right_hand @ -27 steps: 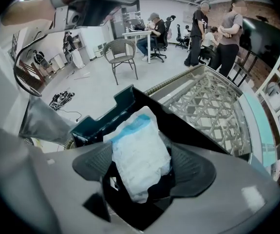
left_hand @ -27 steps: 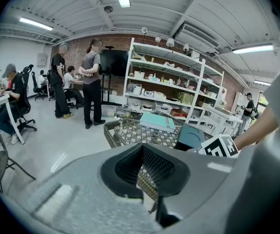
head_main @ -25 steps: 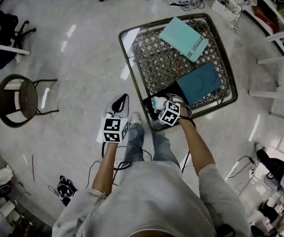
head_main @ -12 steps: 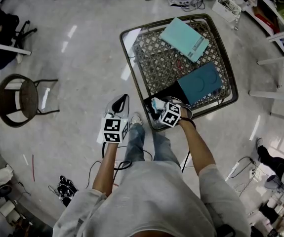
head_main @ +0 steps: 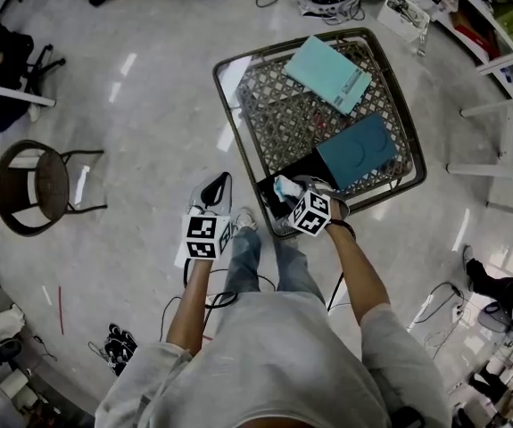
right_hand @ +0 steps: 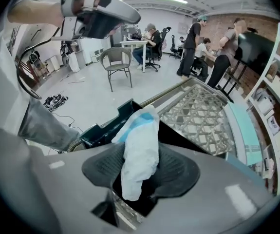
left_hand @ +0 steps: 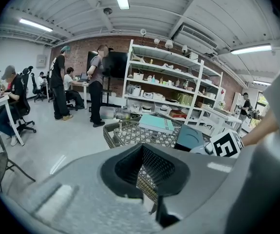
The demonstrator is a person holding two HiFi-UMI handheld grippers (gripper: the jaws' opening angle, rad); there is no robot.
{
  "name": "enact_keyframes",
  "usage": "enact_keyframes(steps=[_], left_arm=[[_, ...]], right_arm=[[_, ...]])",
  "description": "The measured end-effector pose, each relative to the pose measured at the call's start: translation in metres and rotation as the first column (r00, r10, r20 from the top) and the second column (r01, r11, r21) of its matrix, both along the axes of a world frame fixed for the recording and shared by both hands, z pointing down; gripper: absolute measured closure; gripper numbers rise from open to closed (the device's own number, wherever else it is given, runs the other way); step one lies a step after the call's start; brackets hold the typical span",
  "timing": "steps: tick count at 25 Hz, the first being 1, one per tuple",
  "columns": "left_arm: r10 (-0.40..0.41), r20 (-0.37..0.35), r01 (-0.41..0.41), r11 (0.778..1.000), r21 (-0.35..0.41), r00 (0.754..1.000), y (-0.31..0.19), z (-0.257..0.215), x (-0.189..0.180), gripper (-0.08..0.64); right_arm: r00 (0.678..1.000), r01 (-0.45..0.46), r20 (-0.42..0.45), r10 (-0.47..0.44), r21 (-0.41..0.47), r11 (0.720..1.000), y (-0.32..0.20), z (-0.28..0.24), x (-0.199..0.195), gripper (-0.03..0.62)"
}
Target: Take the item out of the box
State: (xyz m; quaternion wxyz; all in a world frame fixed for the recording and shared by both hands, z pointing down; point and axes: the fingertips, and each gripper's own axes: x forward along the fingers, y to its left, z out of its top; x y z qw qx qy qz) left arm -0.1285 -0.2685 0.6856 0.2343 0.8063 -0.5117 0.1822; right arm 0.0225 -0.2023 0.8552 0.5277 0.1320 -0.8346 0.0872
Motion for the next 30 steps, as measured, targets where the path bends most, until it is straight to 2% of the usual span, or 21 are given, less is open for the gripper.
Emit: enact_keyframes(steps=[7,11,13,14,17,20,22,26,30], left_arm=[[0.027,-0.002,-0.026,1.0,0.017,1.0,-0.005,-0.008,0.011,0.557],[0.035,-0.001,-0.035,0.999,0.034,0.999,-0.008,-0.017,0.015,0.557],[0.037,0.001,-0.037,0.998,0.045,0.999,-0.01,-0.022,0.016,0.557],[0.038,0.002,-0.038,0.998,0.051,0.999,-0.011,-0.024,0.016,0.557],[0.041,0.003,-0.041,0.997,0.068,0.999,-0.016,-0.033,0.018,0.557],[0.038,0.0,-0.038,0.995,0.087,0.999,-0.02,-0.045,0.02,0.557],[0.036,-0.005,-0.035,0.994,0.104,0.999,-0.023,-0.054,0.022,0.557],[0.039,-0.007,-0.037,0.989,0.145,0.999,-0.032,-0.071,0.026,0.557],[0.041,-0.004,-0.04,0.983,0.181,0.999,-0.039,-0.09,0.028,0.557]], right_arm=[[0.991,-0.127,0.045,0.123,0.116,0.985,-0.017,-0.034,0.021,0.391],[0.964,-0.255,0.115,0.24,0.14,0.957,-0.025,-0.057,0.031,0.391],[0.924,-0.36,0.189,0.333,0.133,0.923,-0.032,-0.074,0.036,0.393],[0.893,-0.419,0.234,0.384,0.122,0.9,-0.037,-0.084,0.038,0.393],[0.776,-0.577,0.365,0.515,0.079,0.813,-0.056,-0.115,0.049,0.393],[0.668,-0.678,0.457,0.588,0.047,0.734,-0.069,-0.141,0.064,0.393],[0.612,-0.721,0.501,0.611,0.036,0.692,-0.074,-0.158,0.073,0.393],[0.547,-0.771,0.562,0.621,0.049,0.634,-0.083,-0.185,0.088,0.393],[0.509,-0.799,0.611,0.607,0.072,0.597,-0.089,-0.215,0.099,0.393]])
